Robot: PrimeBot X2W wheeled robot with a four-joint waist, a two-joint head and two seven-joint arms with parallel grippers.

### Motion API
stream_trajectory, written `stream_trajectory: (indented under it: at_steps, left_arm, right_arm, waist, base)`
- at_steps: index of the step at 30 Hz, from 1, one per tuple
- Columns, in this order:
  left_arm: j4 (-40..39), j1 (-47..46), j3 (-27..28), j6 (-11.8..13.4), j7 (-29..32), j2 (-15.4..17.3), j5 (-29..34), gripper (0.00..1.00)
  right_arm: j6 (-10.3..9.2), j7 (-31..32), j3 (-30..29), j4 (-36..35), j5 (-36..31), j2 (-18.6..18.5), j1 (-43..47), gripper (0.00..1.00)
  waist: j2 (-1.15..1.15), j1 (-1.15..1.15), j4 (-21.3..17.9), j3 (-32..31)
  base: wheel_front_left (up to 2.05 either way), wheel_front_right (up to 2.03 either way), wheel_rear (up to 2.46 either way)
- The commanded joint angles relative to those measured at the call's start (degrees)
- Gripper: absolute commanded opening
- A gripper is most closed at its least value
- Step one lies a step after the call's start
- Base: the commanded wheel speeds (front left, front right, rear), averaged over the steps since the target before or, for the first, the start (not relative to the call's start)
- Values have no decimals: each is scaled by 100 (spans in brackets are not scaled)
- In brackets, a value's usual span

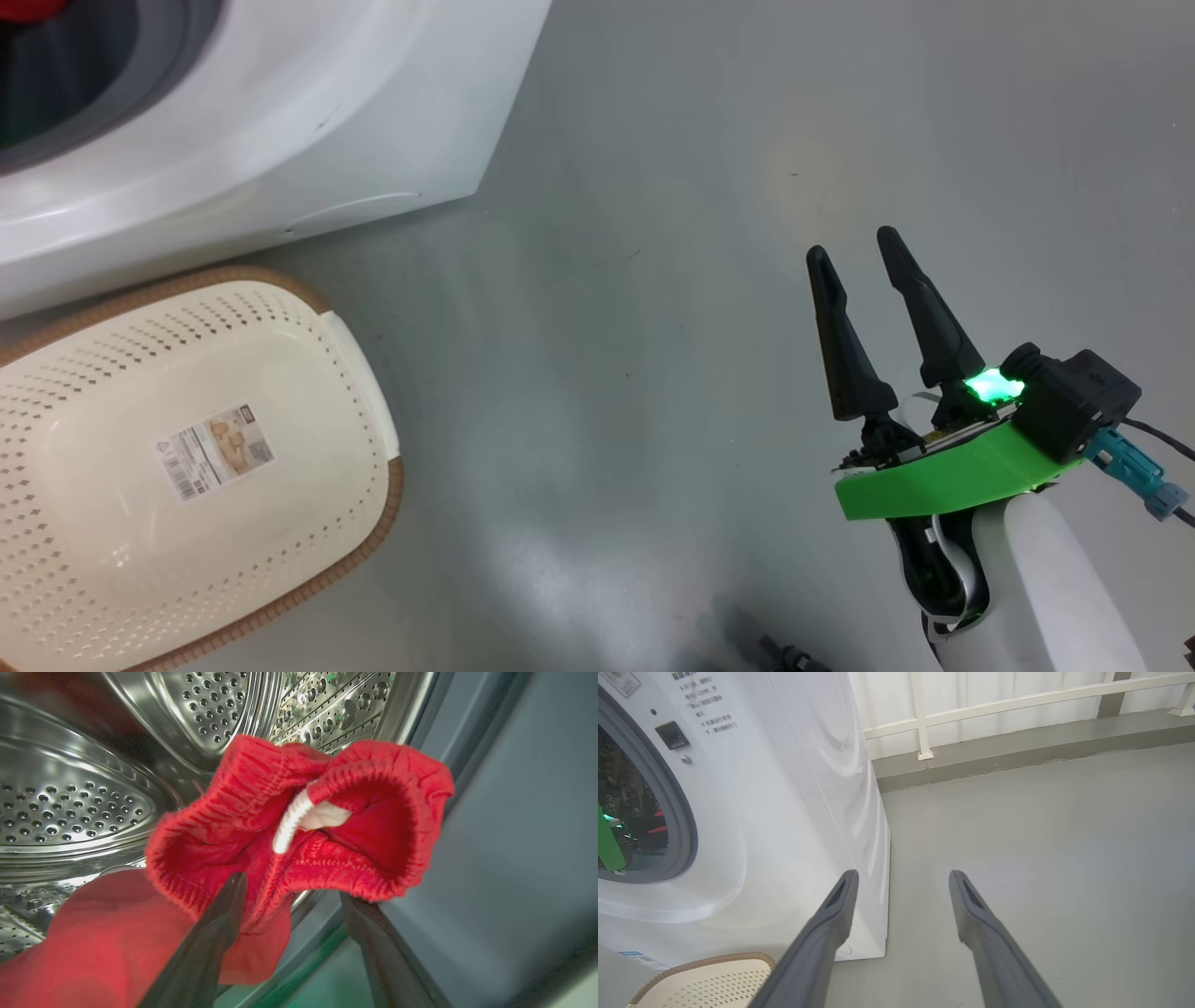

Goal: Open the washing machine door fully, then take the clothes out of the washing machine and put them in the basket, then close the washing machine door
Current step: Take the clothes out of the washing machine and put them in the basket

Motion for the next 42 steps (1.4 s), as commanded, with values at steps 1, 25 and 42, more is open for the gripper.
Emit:
stream_trajectory:
  at_steps: [1, 25, 42]
  left_arm:
    - [-52, -232, 103, -15, -69, 270, 6, 100]
    - [-989, 1124, 2255, -15, -70, -53, -200, 0]
    - [-2455, 3491, 4783, -15, -70, -891, 523, 0]
  right_arm:
    - [9, -27, 112, -166, 57, 16, 39, 100]
    - [9, -27, -80, 55, -190, 16, 161, 100]
    - [9, -27, -438, 270, -509, 16, 639, 100]
  waist:
    - [0, 0, -27, 22]
    - [0, 0, 368, -715]
    - [0, 0, 986, -1639]
  base:
    - [0, 0, 0]
    - [0, 0, 0]
    - [0, 0, 0]
